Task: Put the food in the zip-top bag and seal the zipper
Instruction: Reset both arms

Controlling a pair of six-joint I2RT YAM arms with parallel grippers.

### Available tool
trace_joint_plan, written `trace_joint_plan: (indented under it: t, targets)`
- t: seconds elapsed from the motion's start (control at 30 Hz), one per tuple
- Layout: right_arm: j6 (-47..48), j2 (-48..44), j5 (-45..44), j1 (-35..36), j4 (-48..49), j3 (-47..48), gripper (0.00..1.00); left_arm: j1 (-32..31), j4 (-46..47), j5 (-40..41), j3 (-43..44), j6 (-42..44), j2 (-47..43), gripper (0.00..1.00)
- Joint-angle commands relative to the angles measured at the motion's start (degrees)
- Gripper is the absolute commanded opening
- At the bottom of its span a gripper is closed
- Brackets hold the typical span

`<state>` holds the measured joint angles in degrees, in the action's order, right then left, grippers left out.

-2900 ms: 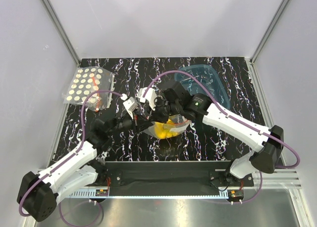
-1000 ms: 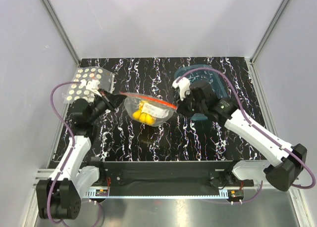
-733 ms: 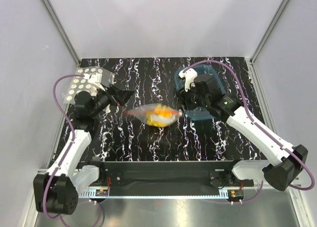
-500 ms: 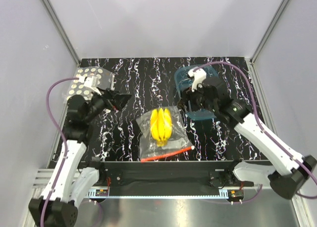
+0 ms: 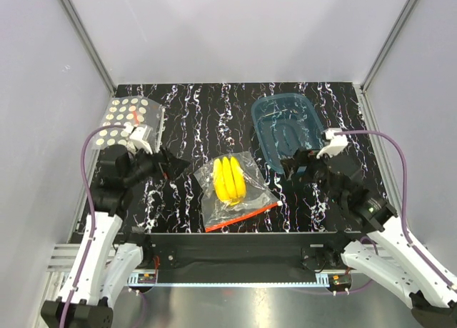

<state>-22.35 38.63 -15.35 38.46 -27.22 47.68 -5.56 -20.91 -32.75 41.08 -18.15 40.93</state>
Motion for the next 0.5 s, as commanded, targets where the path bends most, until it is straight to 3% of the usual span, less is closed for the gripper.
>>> trace_joint_plan:
  t: [0.0, 0.47]
  targets:
    - [-4.3, -4.1, -5.0, 0.1, 2.0, -2.3, 0.95, 0.0, -0.4, -2.1, -1.3, 3.6, -4.7, 0.99]
    - [-3.8, -8.6, -2.7, 0.0, 1.3, -6.7, 0.98, -0.5, 0.7, -4.2, -3.7, 3.7, -7.8, 0.99]
